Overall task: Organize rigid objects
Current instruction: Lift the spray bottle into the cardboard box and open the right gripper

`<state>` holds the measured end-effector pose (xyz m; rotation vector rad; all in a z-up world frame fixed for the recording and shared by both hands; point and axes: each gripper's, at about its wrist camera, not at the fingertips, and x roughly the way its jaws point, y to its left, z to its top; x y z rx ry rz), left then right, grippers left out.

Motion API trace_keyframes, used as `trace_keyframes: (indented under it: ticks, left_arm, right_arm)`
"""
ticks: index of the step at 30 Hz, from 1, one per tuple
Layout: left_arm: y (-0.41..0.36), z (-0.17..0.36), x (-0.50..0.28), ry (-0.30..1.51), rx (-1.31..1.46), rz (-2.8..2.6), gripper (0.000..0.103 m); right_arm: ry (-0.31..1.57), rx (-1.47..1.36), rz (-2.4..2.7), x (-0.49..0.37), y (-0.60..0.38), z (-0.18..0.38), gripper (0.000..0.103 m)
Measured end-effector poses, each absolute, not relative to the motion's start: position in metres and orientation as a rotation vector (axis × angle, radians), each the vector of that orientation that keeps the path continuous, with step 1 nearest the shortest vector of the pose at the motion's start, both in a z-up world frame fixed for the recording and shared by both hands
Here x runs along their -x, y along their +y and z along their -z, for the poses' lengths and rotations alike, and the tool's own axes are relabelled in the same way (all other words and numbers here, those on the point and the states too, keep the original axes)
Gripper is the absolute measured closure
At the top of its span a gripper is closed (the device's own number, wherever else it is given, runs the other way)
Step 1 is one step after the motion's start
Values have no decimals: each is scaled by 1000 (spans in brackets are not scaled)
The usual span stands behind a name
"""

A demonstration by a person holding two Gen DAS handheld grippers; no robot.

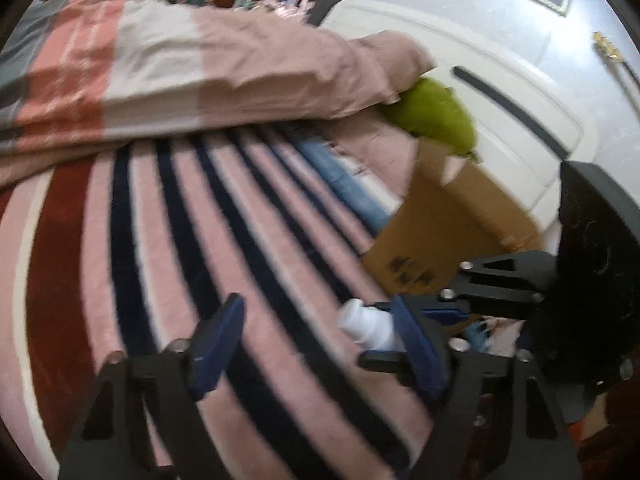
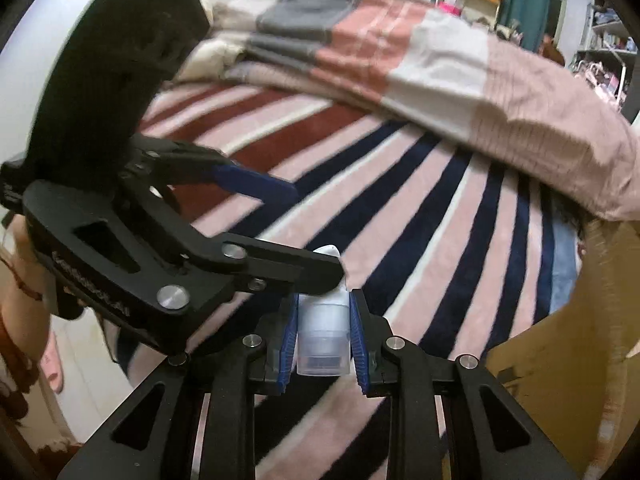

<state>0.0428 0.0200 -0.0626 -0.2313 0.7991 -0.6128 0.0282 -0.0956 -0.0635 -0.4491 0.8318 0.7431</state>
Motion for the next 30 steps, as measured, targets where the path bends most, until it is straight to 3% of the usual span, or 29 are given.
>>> trace_keyframes:
  ticks: [2,6,17,30]
  left_arm:
    - [7,45,-40,777,231,679,52]
    - [-12,18,-37,734,219,734,64]
    - [-89,-28,-51,691,156,853,70]
    - [-172,-13,-86,776,87,840,70]
  right_arm:
    - [796,445,-728,-24,-102,51,83]
    - [729,417,-702,-20,-122,22,83]
    - [605,357,-593,-20,-194,-26,83]
    - [717,259,-519,-60,-276,-12,83]
